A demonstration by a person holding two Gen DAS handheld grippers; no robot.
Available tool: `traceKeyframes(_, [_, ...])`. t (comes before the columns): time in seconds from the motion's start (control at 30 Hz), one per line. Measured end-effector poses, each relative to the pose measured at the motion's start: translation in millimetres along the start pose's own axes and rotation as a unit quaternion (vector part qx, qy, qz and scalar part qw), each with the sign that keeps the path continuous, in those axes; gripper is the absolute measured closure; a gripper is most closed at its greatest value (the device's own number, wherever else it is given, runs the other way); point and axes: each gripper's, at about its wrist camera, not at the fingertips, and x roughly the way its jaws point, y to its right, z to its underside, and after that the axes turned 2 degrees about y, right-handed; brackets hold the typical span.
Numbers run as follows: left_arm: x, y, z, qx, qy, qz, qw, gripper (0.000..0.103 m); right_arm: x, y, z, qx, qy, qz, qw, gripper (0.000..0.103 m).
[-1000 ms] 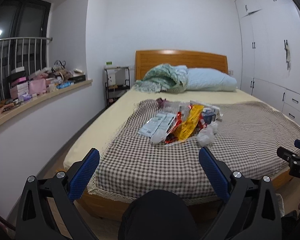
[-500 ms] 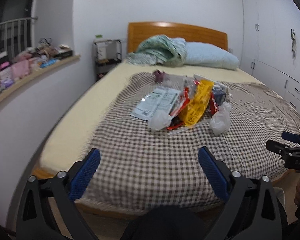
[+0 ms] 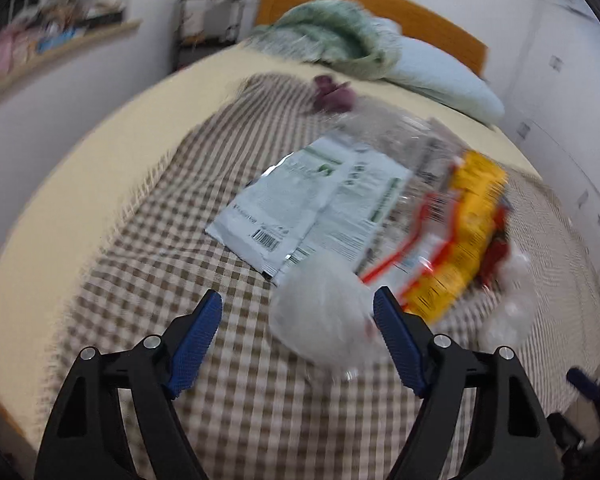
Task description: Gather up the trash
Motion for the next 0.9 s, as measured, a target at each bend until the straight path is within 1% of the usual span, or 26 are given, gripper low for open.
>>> traceKeyframes(0.03, [11, -5, -1, -0.021, -0.013, 0.015, 0.9996, 0.028, 6, 0, -3, 0.000, 0.001, 0.000, 1.000, 0.029])
traceKeyframes(0.07, [17, -8, 0, -0.028, -0.025, 0.020, 0.9991, 0.030, 17, 2, -8, 0.000, 0.003, 0.001, 1.000, 0.029])
traceKeyframes(0.1, [24, -10, 2, -0.029, -0.042, 0.025, 0.9984, 0.044, 27, 5, -13, 0.002, 0.003, 0.000, 1.000, 0.029])
traceKeyframes(0.13, [28, -11, 3, -0.028, -0.052, 0.031, 0.9978, 0.052, 38, 7, -17, 0.006, 0.004, -0.001, 1.000, 0.029])
traceKeyframes(0.17, [32, -10, 5, -0.027, -0.061, 0.042, 0.9969, 0.068, 45, 9, -20, 0.011, 0.005, -0.003, 1.000, 0.029])
traceKeyframes(0.2, [35, -10, 8, -0.024, -0.067, 0.043, 0.9966, 0.082, 53, 12, -23, 0.014, 0.004, -0.004, 1.000, 0.032])
traceKeyframes(0.23, [34, -10, 8, -0.025, -0.064, 0.034, 0.9971, 0.087, 67, 15, -26, 0.019, -0.002, -0.006, 1.000, 0.037])
traceKeyframes(0.27, [31, -10, 10, -0.026, -0.059, 0.030, 0.9975, 0.093, 75, 17, -27, 0.021, -0.006, -0.009, 1.000, 0.046])
traceKeyframes(0.3, [25, -10, 10, -0.027, -0.053, 0.030, 0.9978, 0.097, 83, 19, -27, 0.023, -0.010, -0.016, 1.000, 0.061])
traceKeyframes(0.37, [12, -12, 11, -0.035, -0.044, 0.023, 0.9982, 0.099, 86, 22, -25, 0.024, -0.015, -0.029, 0.999, 0.074])
traceKeyframes(0.4, [2, -12, 11, -0.033, -0.038, 0.011, 0.9987, 0.100, 80, 22, -25, 0.021, -0.011, -0.029, 0.999, 0.083])
traceKeyframes(0.47, [-19, -11, 11, -0.022, -0.020, -0.009, 0.9995, 0.101, 59, 22, -24, 0.008, 0.008, -0.018, 1.000, 0.089])
traceKeyframes(0.53, [-46, -8, 12, -0.019, 0.000, -0.024, 0.9995, 0.102, 36, 27, -21, 0.006, 0.022, -0.016, 1.000, 0.091])
traceKeyframes(0.6, [-72, 0, 12, -0.021, 0.014, -0.023, 0.9994, 0.102, 4, 38, -14, 0.010, 0.038, -0.006, 0.999, 0.092])
traceKeyframes(0.7, [-106, 24, 17, -0.010, 0.032, -0.024, 0.9992, 0.103, -33, 61, -3, 0.020, 0.051, 0.010, 0.998, 0.092])
traceKeyframes(0.77, [-124, 41, 22, 0.008, 0.032, -0.016, 0.9993, 0.103, -61, 83, 9, 0.031, 0.059, 0.027, 0.997, 0.092])
traceKeyframes(0.83, [-138, 73, 33, 0.034, 0.034, 0.004, 0.9988, 0.103, -86, 104, 22, 0.041, 0.065, 0.046, 0.996, 0.092])
traceKeyframes(0.9, [-148, 115, 52, 0.072, 0.030, 0.030, 0.9965, 0.103, -114, 133, 38, 0.053, 0.071, 0.074, 0.993, 0.092])
